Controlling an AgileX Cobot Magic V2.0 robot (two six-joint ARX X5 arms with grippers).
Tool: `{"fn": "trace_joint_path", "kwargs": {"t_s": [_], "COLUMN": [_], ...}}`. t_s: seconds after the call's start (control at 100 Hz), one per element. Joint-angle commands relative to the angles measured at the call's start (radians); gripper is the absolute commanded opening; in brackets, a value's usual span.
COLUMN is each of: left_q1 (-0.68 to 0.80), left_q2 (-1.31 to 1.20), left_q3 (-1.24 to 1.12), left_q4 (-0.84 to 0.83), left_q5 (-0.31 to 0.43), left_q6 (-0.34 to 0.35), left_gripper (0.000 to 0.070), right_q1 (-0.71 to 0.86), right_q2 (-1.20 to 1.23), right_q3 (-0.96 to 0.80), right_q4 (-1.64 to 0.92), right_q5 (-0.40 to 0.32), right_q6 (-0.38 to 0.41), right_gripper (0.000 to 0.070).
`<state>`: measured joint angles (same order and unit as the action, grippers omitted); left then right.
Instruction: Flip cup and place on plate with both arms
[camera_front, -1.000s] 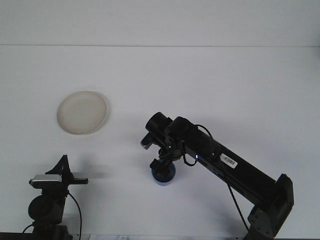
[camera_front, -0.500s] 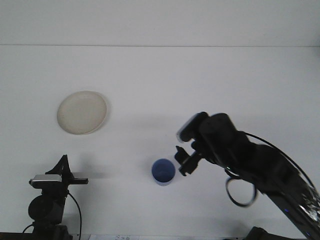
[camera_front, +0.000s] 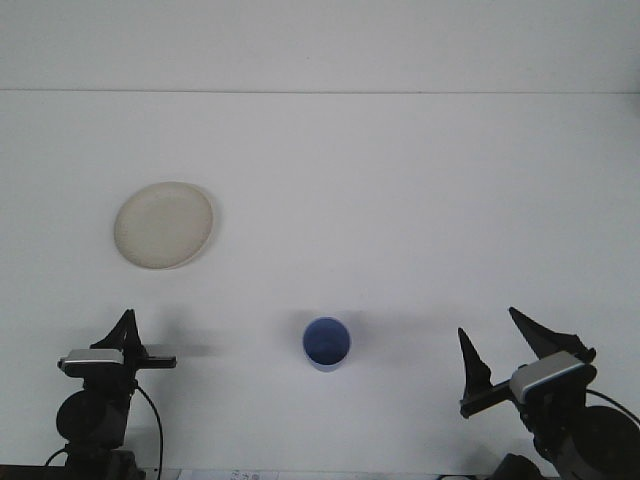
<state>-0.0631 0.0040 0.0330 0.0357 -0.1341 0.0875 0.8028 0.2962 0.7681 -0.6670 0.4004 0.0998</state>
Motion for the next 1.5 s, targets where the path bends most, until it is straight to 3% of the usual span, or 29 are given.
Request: {"fn": "trace_joint_path", "kwargs": {"t_s": [0.0, 0.17, 0.3, 0.43, 0.61, 0.78, 0.85, 0.88, 0.97, 1.0, 1.02, 1.27, 1.49], "left_q1": [0.000, 0.000, 0.000, 0.000, 0.000, -0.002, -0.003, -0.003, -0.004, -0.005, -0.007, -0.104, -0.312], "left_q2": [-0.001, -0.001, -0.001, -0.001, 0.005, 0.139, 0.245, 0.299, 0.456, 0.509, 0.543, 0.868, 1.065], "left_q3": [-0.019, -0.019, -0.019, -0.019, 0.065, 0.281, 0.391, 0.441, 0.589, 0.640, 0.674, 0.980, 1.136], "left_q4": [0.018, 0.018, 0.019, 0.025, 0.045, -0.039, -0.100, -0.131, -0.246, -0.294, -0.326, -0.534, -0.617], "left_q5": [-0.003, -0.003, -0.003, -0.003, 0.063, 0.095, 0.150, 0.187, 0.273, 0.293, 0.304, 0.433, 0.439], "left_q6": [-0.006, -0.127, -0.175, -0.348, -0.499, -0.478, -0.429, -0.398, -0.324, -0.306, -0.296, -0.217, -0.178], "left_gripper": [0.0014, 0.0014, 0.0014, 0.0010, 0.0012, 0.0012, 0.0049, 0.0118, 0.0561, 0.0650, 0.0672, 0.0660, 0.0653], "right_q1": [0.008, 0.008, 0.008, 0.008, 0.008, 0.008, 0.008, 0.008, 0.008, 0.008, 0.008, 0.008, 0.008], "right_q2": [-0.073, -0.199, -0.211, -0.211, -0.211, -0.211, -0.211, -0.211, -0.211, -0.211, -0.211, -0.211, -0.211], "right_q3": [-0.054, -0.145, -0.150, -0.150, -0.150, -0.150, -0.150, -0.150, -0.150, -0.150, -0.150, -0.150, -0.150], "right_q4": [0.029, 0.043, 0.045, 0.045, 0.038, 0.037, 0.037, 0.037, 0.037, 0.038, 0.038, 0.038, 0.038], "right_q5": [0.004, 0.003, 0.003, 0.003, 0.003, 0.003, 0.003, 0.003, 0.003, 0.003, 0.003, 0.003, 0.003], "right_q6": [0.013, 0.017, 0.017, 0.016, 0.016, 0.016, 0.016, 0.015, 0.015, 0.014, 0.013, 0.012, 0.012], "right_gripper": [0.0538, 0.0538, 0.0538, 0.0538, 0.0538, 0.0538, 0.0538, 0.0538, 0.0538, 0.0538, 0.0538, 0.0538, 0.0538]}}
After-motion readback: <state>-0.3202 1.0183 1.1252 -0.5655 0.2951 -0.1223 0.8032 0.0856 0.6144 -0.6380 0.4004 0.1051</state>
